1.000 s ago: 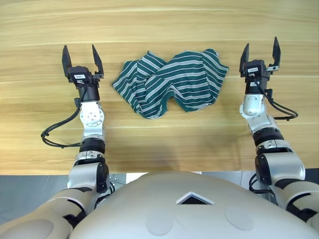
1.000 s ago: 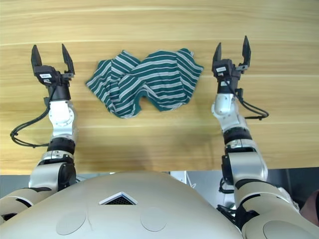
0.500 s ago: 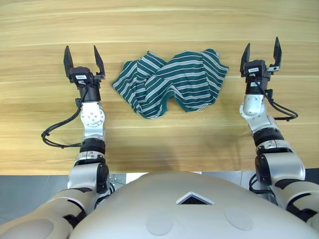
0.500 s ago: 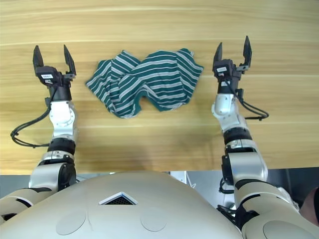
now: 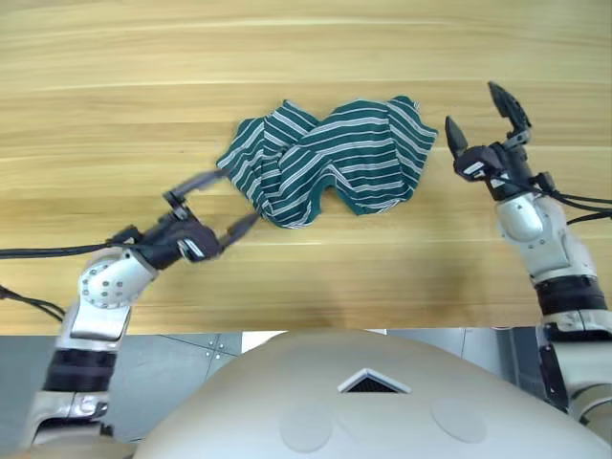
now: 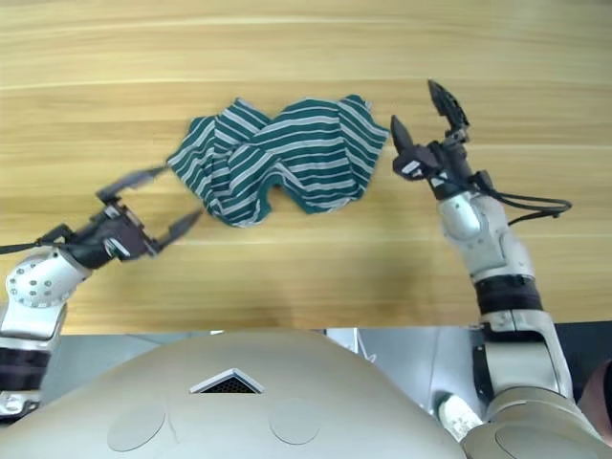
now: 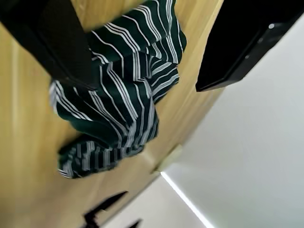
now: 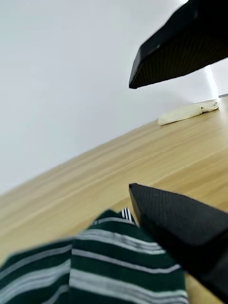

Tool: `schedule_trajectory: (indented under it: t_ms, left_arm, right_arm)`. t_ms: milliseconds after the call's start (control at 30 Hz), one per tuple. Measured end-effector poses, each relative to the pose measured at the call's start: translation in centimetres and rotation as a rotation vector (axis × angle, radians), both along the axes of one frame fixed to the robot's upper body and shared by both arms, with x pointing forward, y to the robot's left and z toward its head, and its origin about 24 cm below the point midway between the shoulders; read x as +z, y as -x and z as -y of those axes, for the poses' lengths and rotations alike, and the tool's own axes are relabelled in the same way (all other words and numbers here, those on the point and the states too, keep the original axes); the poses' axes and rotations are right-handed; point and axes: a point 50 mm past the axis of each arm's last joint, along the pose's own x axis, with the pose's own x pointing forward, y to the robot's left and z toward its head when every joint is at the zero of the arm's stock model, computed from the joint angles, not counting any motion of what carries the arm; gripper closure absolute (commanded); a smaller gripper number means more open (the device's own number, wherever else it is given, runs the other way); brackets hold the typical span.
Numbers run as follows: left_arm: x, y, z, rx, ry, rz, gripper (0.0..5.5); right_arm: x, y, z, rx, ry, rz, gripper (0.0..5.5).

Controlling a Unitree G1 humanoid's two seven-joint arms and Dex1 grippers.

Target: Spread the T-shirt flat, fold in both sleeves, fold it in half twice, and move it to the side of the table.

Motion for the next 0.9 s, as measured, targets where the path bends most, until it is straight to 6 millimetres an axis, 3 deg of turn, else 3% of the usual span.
schedule_trajectory:
  t_ms: [167, 333, 700, 900]
  left_arm:
    - [-1.0, -0.8, 1.7, -0.138, -0.207, 0.025, 1.68]
    - [-2.0, -2.9, 2.6, -0.09, -0.373, 0.152, 1.68]
    - [-2.8, -2.6, 3.7, -0.128, -0.402, 0.204, 1.68]
    - [-3.1, -2.0, 3.3, -0.122, -0.398, 0.166, 2.6]
  right_arm:
    - [-0.5, 0.1, -0.3, -0.002, 0.09, -0.041, 1.82]
    - [-1.4, 0.3, -1.5, 0.046, 0.116, -0.084, 1.82]
    - [-1.6, 0.5, -1.8, 0.068, 0.144, -0.094, 1.82]
    - [-1.6, 0.4, -1.8, 0.068, 0.146, -0.092, 1.82]
